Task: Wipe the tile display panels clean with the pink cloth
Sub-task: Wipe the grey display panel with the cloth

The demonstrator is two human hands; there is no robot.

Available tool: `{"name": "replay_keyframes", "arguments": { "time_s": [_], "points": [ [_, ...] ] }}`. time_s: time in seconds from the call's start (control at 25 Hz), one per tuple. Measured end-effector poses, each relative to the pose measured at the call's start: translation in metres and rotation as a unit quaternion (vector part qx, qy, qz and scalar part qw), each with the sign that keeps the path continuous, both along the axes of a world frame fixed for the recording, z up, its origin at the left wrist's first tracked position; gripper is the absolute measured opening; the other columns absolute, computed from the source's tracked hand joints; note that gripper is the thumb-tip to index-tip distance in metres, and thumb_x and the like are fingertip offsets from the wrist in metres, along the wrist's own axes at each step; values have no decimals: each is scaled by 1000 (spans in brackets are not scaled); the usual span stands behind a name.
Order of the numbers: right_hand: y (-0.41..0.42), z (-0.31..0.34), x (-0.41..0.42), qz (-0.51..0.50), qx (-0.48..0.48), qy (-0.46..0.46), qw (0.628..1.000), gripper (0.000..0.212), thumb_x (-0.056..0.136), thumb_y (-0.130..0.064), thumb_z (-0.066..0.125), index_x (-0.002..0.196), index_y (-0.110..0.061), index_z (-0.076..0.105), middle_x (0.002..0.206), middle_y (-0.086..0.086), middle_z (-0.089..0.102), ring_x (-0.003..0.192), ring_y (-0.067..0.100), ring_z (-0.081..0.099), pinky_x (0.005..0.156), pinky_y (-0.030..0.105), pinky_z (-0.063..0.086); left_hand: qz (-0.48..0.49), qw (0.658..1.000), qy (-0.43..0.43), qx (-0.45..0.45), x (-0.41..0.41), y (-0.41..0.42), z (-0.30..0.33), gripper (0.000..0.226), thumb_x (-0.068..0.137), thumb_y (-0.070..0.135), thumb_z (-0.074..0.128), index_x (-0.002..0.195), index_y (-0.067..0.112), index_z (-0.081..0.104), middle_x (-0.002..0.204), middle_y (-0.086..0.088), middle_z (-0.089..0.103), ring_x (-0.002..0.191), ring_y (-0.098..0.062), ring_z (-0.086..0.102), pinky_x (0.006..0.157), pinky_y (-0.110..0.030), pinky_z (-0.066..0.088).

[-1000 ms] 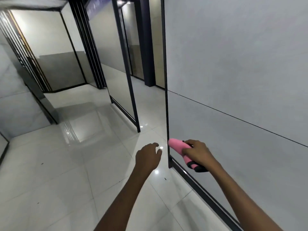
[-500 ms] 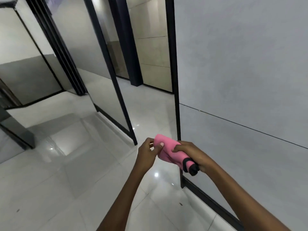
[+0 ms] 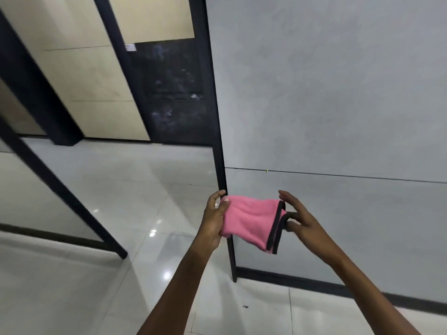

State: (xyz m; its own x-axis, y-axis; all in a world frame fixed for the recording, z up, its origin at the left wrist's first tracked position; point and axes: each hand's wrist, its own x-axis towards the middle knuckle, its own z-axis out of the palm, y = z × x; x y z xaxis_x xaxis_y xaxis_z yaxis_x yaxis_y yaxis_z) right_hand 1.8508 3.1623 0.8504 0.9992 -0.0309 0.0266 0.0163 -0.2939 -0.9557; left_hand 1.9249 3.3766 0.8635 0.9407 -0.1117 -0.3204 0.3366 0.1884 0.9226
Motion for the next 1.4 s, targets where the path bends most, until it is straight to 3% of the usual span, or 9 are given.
{"name": "replay_keyframes", "arguments": {
  "time_s": [0.16,0.32,0.48,0.68,0.84,0.96,1.08,1.24,1.4],
  "points": [
    [41,-24,-11,27,-271,-109,956,67,85,-16,70,140,-39,40,157,-7,27,127,1,40,101,23,34,-76,982,129,-111,6,10,-1,24,101,2,38,95,4,61,90,-13,61,58,-13,66,50,-21,54],
    [64,-16,-7,-124,55,-79,988,19,99,-10,54,93,-21,68,85,-12,69,83,15,60,67,25,49,-141,950,178,-216,2,33,4,39,81,1,40,114,-6,59,91,-19,68,73,-24,68,66,-29,59],
    [76,3,-1,-212,81,-38,973,17,97,-20,58,81,-17,66,69,-2,62,66,14,51,54,24,39,-260,963,22,62,-5,32,0,65,91,36,61,144,40,23,118,-4,60,103,-20,61,92,-36,50],
    [51,27,-6,-203,-144,-71,966,7,91,-20,65,86,-17,68,68,7,62,62,12,50,58,30,40,-263,896,-122,336,-1,33,-7,43,85,-1,53,123,18,57,109,-4,63,89,-18,59,73,-27,48],
    [51,69,10,56,-224,-4,973,9,90,-25,68,90,-17,71,79,3,69,69,6,55,65,22,43,-415,861,-190,223,-8,17,1,60,80,18,78,130,35,51,126,16,56,112,-1,55,96,-21,48],
    [21,83,14,-22,98,-24,995,20,91,-32,63,104,-18,71,96,3,72,86,11,64,79,26,51,-414,891,-122,139,-17,-4,14,29,81,29,72,106,14,69,99,-3,72,91,-17,68,85,-30,55],
    [-18,30,-19,-126,499,75,854,75,87,-73,37,112,-12,73,111,13,71,97,26,69,81,37,58,-294,955,-41,1,-14,-10,16,20,84,30,66,92,12,69,79,-1,73,71,-14,69,68,-27,56],
    [31,-63,-67,-100,497,248,825,99,75,-86,39,113,0,69,106,23,69,100,36,65,90,43,50,-231,969,36,76,-8,0,-13,40,95,37,58,119,6,64,99,-8,73,90,-23,70,77,-31,56],
    [41,-52,-68,-237,316,178,901,33,84,-34,72,102,-7,68,101,11,66,84,22,62,73,33,48,-237,952,83,176,4,23,-28,71,82,54,67,132,4,55,122,-10,65,109,-28,64,80,-33,52]
  ]
}}
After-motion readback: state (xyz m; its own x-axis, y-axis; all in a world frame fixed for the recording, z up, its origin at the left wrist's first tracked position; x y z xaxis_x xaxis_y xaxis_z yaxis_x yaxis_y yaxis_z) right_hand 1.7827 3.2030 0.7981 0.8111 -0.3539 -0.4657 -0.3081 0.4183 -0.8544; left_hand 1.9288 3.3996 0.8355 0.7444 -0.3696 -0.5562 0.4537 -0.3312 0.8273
